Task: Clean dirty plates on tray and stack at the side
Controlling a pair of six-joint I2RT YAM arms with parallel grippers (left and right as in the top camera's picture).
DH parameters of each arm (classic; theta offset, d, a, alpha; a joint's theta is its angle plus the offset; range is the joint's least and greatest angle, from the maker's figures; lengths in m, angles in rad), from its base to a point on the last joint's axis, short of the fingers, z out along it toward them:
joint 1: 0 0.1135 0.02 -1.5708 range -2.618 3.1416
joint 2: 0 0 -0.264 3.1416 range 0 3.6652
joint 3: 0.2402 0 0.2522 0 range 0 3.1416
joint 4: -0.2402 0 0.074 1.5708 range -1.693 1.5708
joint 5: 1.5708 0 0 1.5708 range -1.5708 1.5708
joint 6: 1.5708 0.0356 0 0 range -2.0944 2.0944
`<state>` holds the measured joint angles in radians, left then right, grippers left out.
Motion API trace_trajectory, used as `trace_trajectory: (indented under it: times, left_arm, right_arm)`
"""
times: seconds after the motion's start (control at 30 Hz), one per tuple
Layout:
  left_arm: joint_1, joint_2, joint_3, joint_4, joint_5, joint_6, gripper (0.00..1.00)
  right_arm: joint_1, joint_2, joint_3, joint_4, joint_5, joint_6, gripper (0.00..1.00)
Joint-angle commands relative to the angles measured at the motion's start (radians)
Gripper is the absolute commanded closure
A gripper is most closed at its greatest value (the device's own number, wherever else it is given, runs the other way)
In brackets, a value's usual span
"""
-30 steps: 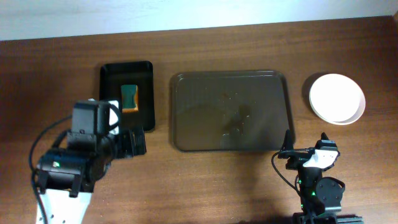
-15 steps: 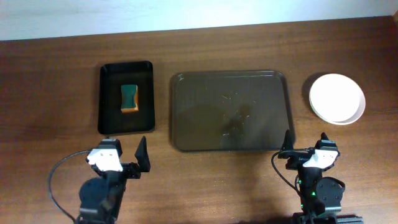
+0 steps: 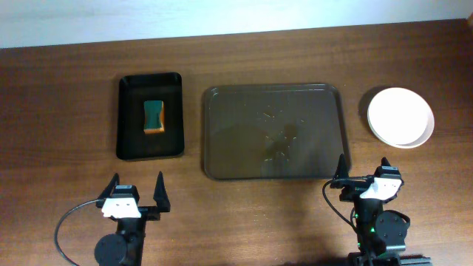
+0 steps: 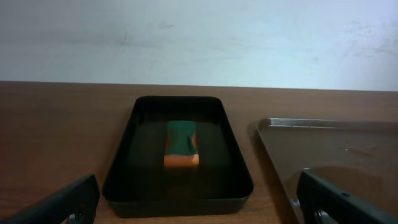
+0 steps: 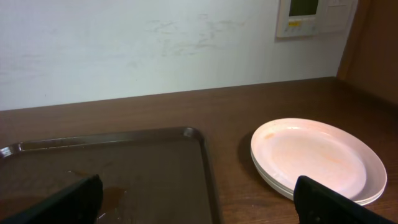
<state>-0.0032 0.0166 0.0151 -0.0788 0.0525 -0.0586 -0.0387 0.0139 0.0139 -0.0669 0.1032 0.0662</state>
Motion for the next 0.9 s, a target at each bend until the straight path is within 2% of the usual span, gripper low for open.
trace_trajectory:
  times: [0.0, 0.2, 0.87]
  left_arm:
    - [0.006, -0.011, -0.006, -0.005, 0.003, 0.057, 0.0]
    - [0.006, -0.011, -0.006, -0.005, -0.005, 0.173, 0.0]
    - [0.006, -0.011, -0.006, -0.004, -0.023, 0.173, 0.0]
  right_arm:
    - [-0.008, -0.008, -0.008, -0.005, -0.002, -0.007, 0.02]
    - [-0.008, -0.008, -0.008, -0.005, -0.002, -0.007, 0.01]
    - [-0.008, -0.008, -0.008, -0.005, -0.002, -0.007, 0.02]
